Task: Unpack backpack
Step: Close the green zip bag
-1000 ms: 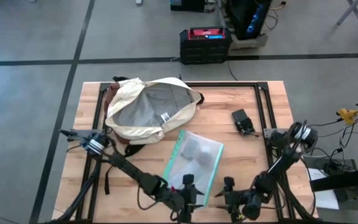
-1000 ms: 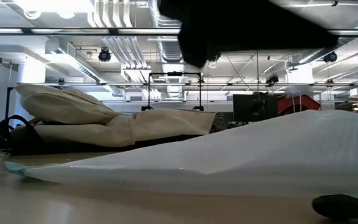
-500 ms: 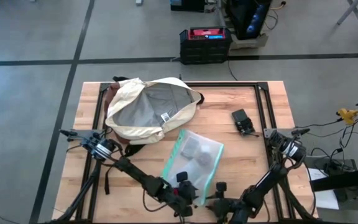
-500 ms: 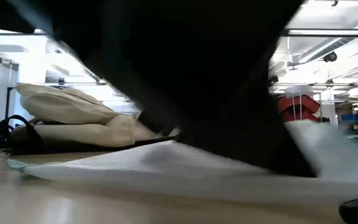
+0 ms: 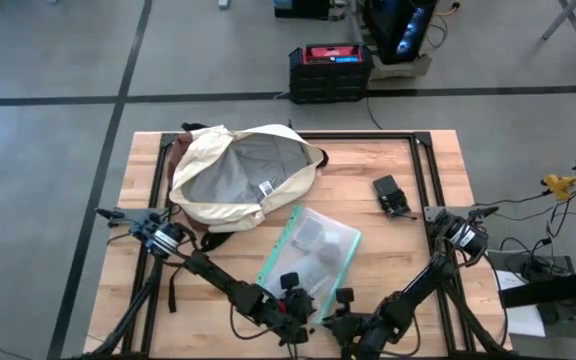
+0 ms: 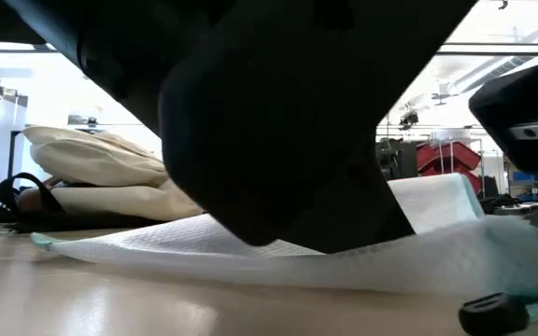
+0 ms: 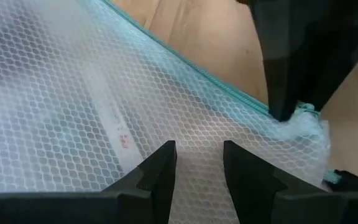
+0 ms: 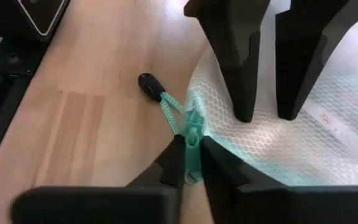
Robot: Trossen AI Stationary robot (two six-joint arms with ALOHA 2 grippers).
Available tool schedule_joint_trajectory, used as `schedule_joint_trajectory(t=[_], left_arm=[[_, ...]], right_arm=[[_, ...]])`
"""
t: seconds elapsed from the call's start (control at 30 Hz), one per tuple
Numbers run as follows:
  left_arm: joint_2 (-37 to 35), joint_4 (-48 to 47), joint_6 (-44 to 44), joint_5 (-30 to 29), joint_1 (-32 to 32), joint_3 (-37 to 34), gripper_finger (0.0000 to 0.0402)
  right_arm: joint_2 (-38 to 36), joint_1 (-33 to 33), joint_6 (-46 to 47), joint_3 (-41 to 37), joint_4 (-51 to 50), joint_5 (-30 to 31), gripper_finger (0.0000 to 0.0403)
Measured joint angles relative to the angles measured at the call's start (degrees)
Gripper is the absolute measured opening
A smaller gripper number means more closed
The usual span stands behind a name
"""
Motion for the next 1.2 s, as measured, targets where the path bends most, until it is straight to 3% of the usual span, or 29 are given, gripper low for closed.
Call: schedule_joint_trajectory(t=[0.23,0.53,0.77,1.2], left_arm=[[-0.64,-1.92,0.2,-0.98,-0.35,-0.03,0.0119],[-1.97,0.71,7.61,-0.67,-2.87,5.36,0.0119],[-1.64,3.38,10.57,-0.41,-4.37,5.7,0.012],[1.54,4.48,10.0,0.4,-1.84,5.6,0.0171]], right_arm=[[-3.03,0.3,1.35,-0.11,-8.65,-1.47,0.0002],[-4.02,-0.29,-0.55,0.19,-10.2,-4.12,0.0],[-4.02,-0.31,-0.55,0.07,-10.2,-4.08,0.0],[-4.04,-0.31,-1.12,0.7,-11.03,-4.14,0.0]])
